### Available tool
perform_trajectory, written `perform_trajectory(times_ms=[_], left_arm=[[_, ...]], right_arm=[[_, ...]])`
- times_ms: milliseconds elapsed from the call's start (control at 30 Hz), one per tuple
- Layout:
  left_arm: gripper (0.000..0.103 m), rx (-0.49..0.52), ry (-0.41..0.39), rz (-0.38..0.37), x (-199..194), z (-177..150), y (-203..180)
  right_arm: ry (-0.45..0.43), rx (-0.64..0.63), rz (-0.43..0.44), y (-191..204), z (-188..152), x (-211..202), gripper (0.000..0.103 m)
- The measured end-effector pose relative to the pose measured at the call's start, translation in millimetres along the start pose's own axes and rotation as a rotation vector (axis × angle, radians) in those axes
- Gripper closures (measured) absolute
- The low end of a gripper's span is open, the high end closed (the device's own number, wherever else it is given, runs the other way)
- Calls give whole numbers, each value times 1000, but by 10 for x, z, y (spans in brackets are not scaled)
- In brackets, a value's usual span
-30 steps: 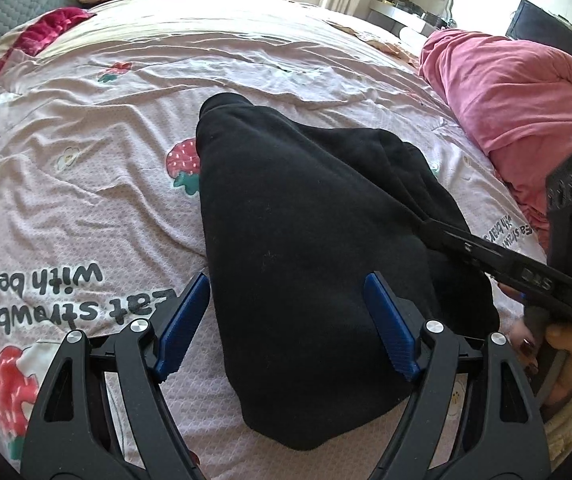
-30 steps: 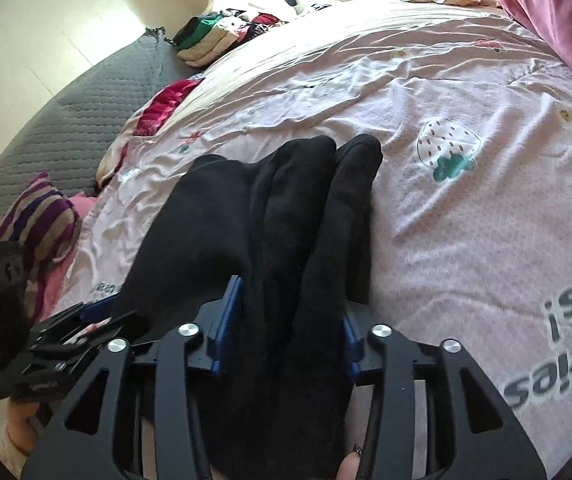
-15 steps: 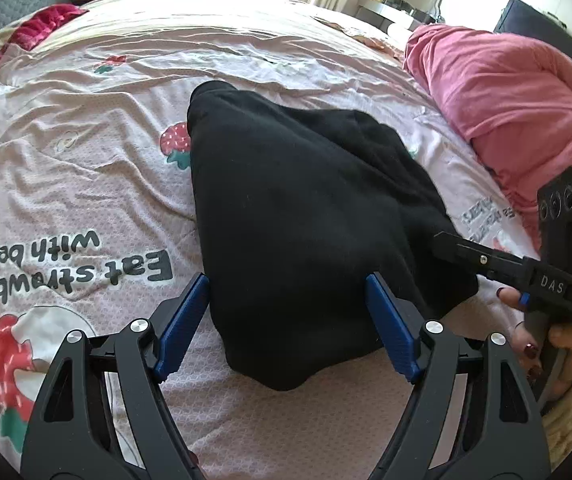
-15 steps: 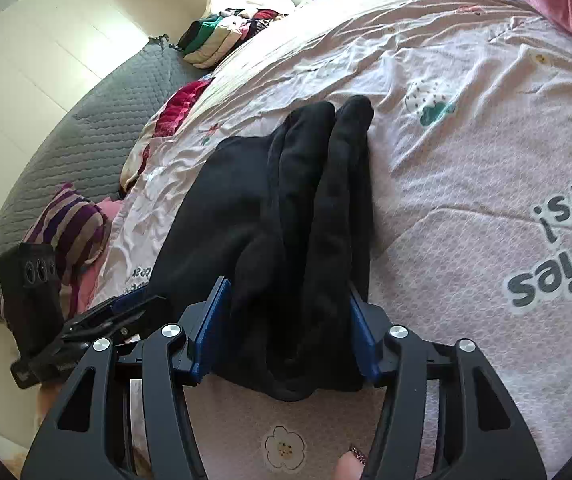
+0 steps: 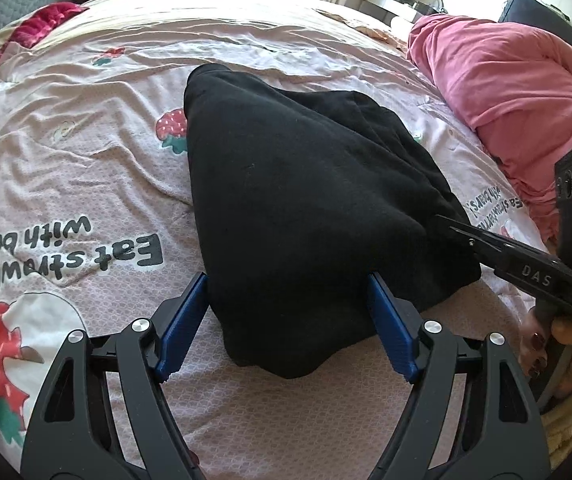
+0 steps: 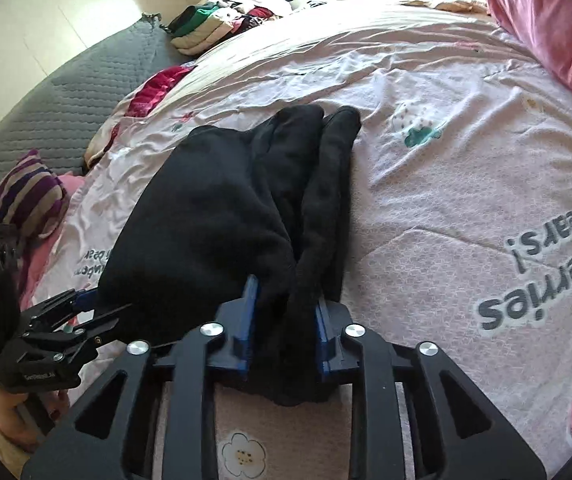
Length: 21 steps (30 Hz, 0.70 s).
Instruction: Fold small clothes
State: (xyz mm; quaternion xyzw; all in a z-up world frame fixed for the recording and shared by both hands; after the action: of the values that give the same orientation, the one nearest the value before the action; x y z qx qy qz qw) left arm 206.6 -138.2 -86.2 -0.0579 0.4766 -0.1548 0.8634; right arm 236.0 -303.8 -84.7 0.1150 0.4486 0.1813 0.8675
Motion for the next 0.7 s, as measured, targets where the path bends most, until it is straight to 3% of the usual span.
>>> perform_trajectory(times_ms=[567,700], left_arm=[[32,-12,-9,-12,-85,22,38],[28,-13,-9,-7,-103,40,58]], right_arm=[[-91,16,-67,-5,-53,-214,26],[-110,21,-67,4,-57,-266,16]])
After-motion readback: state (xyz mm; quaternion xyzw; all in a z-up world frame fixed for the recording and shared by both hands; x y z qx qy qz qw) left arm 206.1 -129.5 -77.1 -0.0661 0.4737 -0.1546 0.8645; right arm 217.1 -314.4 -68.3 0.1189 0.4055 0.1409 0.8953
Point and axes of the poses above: each gripper's, at about its wrist camera, not at the fingertips, and x roughly the way its jaws point, y to its left, z to its top, the point moved 8 cm from there along x, roughly the way its jaws point
